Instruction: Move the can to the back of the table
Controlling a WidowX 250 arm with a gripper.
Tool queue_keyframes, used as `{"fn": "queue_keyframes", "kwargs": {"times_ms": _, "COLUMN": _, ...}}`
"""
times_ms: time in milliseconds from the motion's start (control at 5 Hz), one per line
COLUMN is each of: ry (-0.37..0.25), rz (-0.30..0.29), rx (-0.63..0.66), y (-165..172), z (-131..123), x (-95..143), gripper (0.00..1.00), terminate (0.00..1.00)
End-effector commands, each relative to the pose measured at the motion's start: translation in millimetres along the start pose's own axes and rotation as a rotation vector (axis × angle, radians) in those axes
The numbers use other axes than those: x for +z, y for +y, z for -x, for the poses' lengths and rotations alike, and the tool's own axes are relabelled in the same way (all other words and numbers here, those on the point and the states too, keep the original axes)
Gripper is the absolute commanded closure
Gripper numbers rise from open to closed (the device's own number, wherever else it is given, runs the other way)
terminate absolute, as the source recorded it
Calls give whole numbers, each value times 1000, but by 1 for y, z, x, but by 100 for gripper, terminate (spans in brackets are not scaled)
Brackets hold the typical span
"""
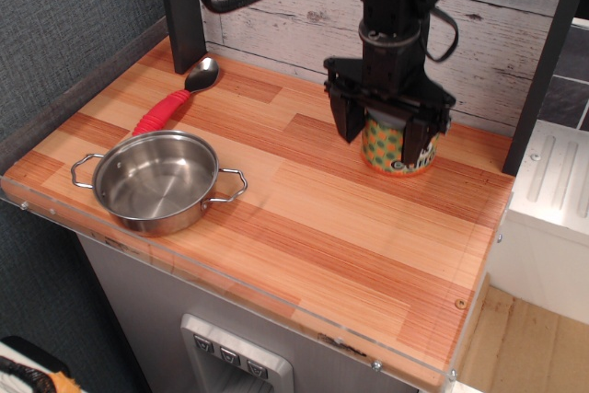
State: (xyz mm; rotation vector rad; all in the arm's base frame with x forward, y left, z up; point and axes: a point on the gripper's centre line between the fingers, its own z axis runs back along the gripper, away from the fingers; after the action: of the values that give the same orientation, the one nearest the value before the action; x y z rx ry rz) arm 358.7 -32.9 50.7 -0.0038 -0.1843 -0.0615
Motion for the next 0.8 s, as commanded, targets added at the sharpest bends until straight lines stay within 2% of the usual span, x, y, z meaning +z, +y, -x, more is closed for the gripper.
{"fn": "queue_keyframes", "kwargs": {"times_ms": 0, "ry": -107, "rz": -41, "rx": 61, "y": -1, "z": 7, "x": 34, "gripper": 0, "terminate": 0}}
{"fn": "queue_keyframes", "kwargs": {"times_ms": 200, "ry": -108, "rz": -56, "rx": 92, "y": -7, "z": 22, "x": 44, "gripper": 0, "terminate": 0}}
{"fn": "queue_keyframes", "kwargs": {"times_ms": 600, "ry": -82, "rz": -83, "rx": 177, "y": -13, "z": 69, "x": 62, "gripper": 0, "terminate": 0}}
